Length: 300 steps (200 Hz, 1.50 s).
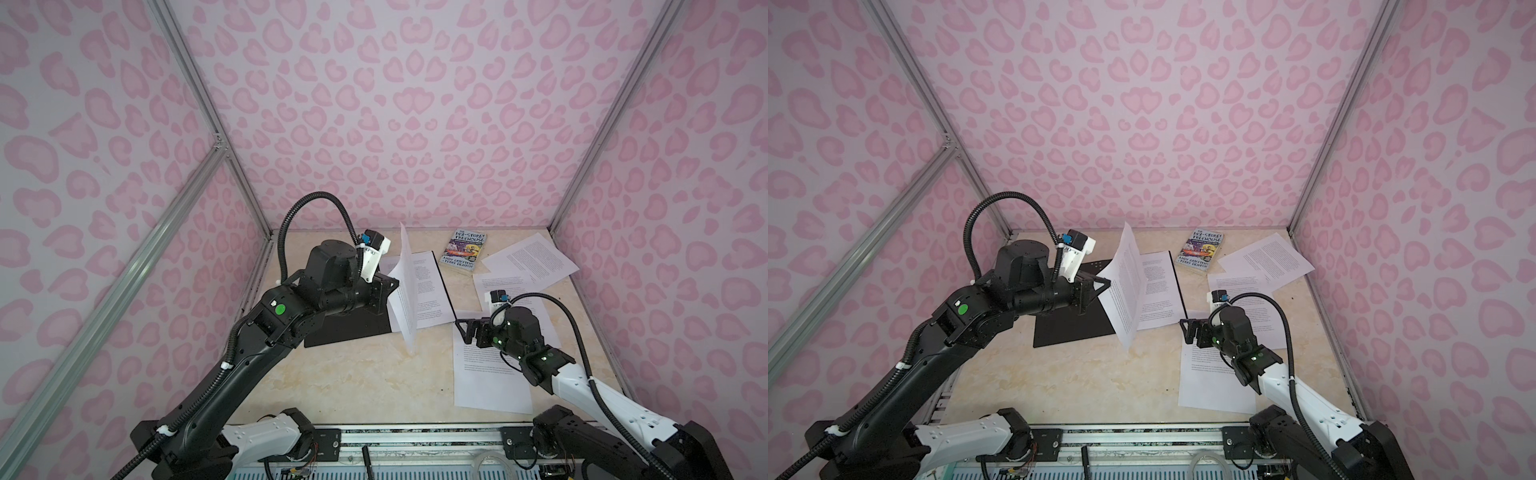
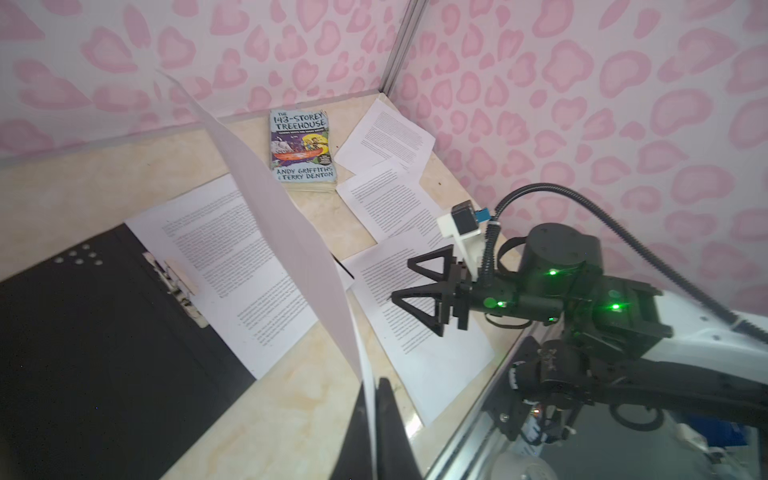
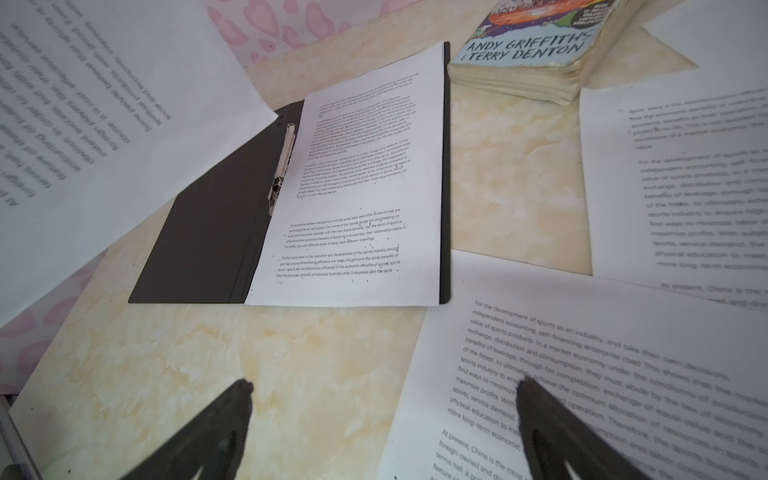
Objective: Put the files into the folder
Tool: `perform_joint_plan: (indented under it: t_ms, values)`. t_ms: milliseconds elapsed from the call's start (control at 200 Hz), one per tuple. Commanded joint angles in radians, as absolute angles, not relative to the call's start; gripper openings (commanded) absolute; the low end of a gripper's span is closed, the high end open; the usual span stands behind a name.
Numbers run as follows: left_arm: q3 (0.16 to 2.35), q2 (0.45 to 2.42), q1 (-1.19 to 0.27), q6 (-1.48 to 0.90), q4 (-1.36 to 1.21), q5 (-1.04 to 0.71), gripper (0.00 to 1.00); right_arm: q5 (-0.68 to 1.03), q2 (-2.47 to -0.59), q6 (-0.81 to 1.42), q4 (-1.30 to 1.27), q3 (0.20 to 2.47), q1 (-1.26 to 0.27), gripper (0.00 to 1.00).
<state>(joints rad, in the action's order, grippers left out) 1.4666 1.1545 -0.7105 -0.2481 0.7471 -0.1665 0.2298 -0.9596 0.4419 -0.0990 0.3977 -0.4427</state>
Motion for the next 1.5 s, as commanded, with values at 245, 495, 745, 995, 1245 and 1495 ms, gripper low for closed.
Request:
perform_joint_plan:
  t_ms: [245,495,745,995,1245,1495]
  values:
    - [1.407,1.126,-0.714,0.208,0.680,0.082,0.04,0.079,-0.901,0.194,-0.298,0.463,-0.592,0.99]
    - [1.135,0.973,-0.716,0.276,0.469,0.204,0.04,0.064,-1.009,-0.089,-0.225,0.690,-0.678,0.99]
    - [1.008,0.870,-0.716,0.276,0.367,0.118,0.04,-0.017,-1.176,-0.453,0.008,0.946,-0.876,0.99]
    - [0.982,0.848,-0.716,0.292,0.358,0.138,0.04,-0.306,-1.355,-0.710,0.111,1.128,-1.017,0.93]
    - [0.973,0.858,-0.715,0.295,0.359,0.143,0.04,-0.386,-1.338,-0.728,0.088,1.152,-1.034,0.94]
    - [0.965,0.855,-0.716,0.304,0.356,0.146,0.04,-0.429,-1.327,-0.741,0.106,1.163,-1.025,0.93]
